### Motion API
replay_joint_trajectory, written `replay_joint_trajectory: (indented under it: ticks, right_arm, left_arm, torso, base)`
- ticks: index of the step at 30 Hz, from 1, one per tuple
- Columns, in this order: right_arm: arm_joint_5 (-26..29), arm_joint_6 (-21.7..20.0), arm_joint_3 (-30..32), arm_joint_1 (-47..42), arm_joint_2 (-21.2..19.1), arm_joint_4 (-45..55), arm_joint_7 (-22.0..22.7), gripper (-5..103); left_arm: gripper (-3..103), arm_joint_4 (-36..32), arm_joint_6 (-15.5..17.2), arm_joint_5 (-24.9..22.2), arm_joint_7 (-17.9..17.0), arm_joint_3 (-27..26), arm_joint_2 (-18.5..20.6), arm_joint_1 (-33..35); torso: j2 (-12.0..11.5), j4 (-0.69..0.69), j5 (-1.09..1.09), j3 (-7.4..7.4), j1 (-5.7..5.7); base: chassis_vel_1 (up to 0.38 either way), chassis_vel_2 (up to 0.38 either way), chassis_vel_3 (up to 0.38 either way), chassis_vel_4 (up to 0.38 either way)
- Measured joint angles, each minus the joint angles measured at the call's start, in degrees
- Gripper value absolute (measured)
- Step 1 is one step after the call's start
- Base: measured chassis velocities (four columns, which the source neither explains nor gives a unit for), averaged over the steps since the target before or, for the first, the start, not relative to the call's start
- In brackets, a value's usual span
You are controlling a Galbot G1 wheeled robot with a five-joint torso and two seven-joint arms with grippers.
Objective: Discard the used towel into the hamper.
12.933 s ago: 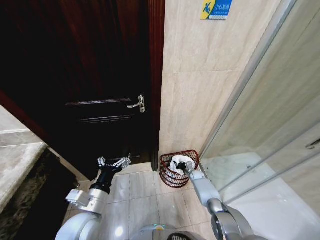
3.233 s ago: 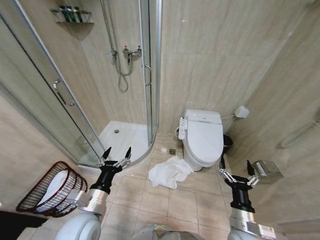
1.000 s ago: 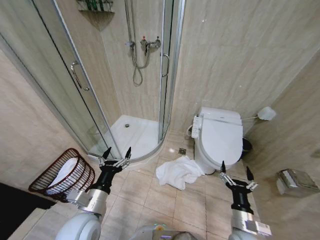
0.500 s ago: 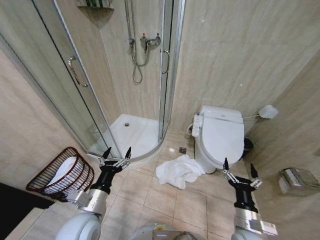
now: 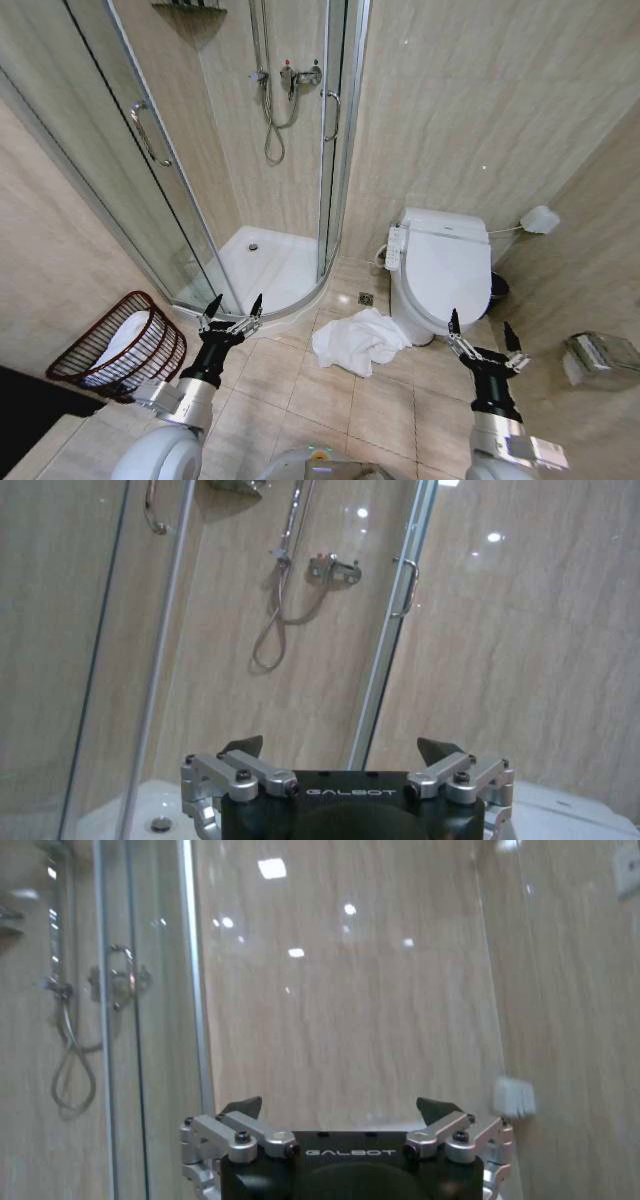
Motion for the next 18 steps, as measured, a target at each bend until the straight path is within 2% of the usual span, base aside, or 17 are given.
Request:
replay_joint_trajectory:
  ticks: [4,7,18]
  right_arm:
    - [0.6,-4.3,-0.1,-0.2,-0.8,-0.5,2.0,100]
    - [1.3,-5.7,-0.3,-0.9,-1.1,-0.4,2.9,100]
    - [1.6,-6.1,-0.8,-0.3,-2.6,-2.6,1.0,100]
  left_arm:
    - [100,0.0,0.0,0.0,0.0,0.0,0.0,0.0]
    - [100,0.0,0.0,0.0,0.0,0.0,0.0,0.0]
    - [100,0.0,0.0,0.0,0.0,0.0,0.0,0.0]
  torso:
    - [-1.0,0.0,0.02,-0.54,-0.44]
    - [-1.7,0.0,0.01,-0.96,-0.77]
    - [-4.6,0.0,0.01,-2.52,-2.06]
  base:
    - [0.0,0.0,0.0,0.0]
    - [0.0,0.0,0.0,0.0]
    - [0.0,0.0,0.0,0.0]
